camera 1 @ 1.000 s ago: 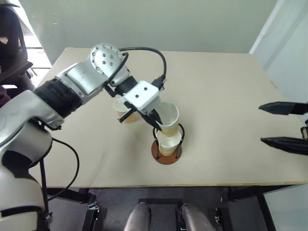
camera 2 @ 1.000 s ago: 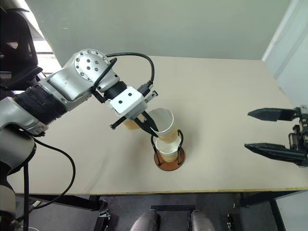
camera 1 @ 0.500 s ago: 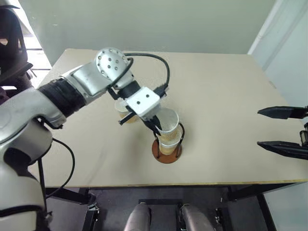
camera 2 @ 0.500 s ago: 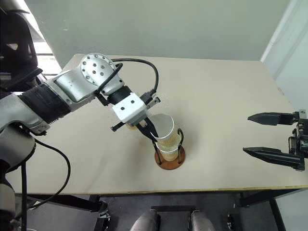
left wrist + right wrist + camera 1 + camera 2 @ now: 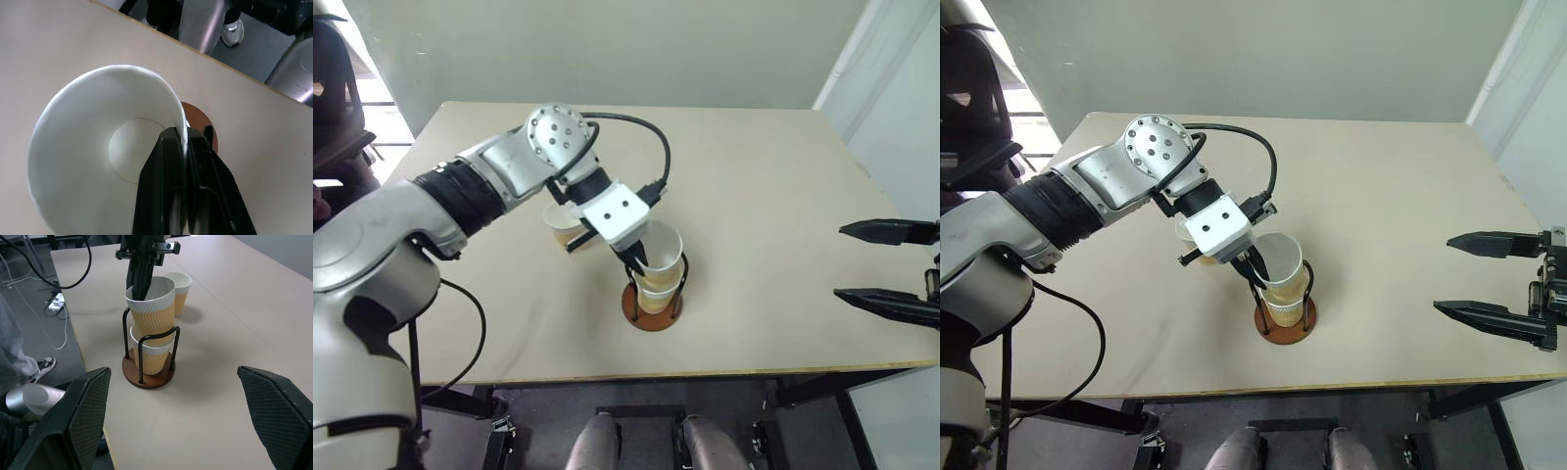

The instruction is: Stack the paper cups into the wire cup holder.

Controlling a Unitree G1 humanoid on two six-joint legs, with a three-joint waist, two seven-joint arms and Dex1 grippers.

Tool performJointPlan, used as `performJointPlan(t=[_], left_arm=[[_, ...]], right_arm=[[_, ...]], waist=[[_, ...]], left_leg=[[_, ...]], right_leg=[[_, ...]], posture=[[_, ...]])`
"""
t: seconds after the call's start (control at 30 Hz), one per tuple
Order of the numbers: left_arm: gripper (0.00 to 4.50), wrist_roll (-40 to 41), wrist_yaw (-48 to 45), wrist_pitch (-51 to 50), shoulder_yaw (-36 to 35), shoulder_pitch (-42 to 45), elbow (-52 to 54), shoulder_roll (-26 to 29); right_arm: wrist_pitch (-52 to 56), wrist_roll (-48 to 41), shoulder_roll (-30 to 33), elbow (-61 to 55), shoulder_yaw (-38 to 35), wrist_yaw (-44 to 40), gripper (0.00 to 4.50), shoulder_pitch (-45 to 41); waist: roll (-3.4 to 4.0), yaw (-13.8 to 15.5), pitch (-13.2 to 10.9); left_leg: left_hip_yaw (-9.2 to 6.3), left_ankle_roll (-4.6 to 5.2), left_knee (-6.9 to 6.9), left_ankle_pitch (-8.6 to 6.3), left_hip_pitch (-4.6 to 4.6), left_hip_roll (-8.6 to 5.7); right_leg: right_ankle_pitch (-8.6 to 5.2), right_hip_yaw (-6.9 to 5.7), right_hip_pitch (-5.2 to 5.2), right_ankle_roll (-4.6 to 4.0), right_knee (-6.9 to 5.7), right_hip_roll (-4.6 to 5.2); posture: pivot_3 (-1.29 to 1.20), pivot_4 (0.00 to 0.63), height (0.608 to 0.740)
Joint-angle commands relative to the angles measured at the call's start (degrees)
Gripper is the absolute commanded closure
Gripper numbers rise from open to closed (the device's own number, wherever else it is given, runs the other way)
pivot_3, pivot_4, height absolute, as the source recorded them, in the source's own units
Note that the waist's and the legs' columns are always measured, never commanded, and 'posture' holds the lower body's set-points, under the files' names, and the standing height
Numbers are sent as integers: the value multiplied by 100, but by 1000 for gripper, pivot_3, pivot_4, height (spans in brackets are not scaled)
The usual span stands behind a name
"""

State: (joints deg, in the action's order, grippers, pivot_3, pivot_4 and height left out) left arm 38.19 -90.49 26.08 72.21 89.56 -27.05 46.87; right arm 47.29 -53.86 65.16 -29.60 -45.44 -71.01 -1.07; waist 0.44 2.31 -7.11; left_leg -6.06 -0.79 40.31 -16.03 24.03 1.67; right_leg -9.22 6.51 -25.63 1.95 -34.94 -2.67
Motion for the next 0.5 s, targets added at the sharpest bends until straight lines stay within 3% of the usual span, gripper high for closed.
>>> performJointPlan(t=[0.03,0.2,0.33,0.5], left_arm=[[3216,-130,-201,7,-294,-11,-103,-33],[1404,-169,-201,-40,-516,-102,-73,-58],[22,-394,-201,-137,-1270,-175,-529,-307],[22,-1046,-201,-264,-2579,-50,-1924,-281]], right_arm=[[-87,-74,50,-42,-166,57,268,-62],[-124,-47,100,34,-118,24,268,-102],[-182,-16,140,136,-40,-6,268,-152],[-325,83,180,319,101,-95,268,-198]], waist=[[0,0,0],[0,0,0],[0,3,0],[2,-18,-1]], left_leg=[[0,0,1,0,0,0],[4,6,4,-4,-1,1],[6,8,8,-4,0,1],[12,15,16,-8,-1,4]], right_leg=[[1,0,0,1,0,0],[3,3,-1,7,0,0],[3,2,0,7,0,0],[6,9,-2,10,-2,0]], posture=[[0,150,740],[0,150,740],[0,150,740],[0,150,740]])
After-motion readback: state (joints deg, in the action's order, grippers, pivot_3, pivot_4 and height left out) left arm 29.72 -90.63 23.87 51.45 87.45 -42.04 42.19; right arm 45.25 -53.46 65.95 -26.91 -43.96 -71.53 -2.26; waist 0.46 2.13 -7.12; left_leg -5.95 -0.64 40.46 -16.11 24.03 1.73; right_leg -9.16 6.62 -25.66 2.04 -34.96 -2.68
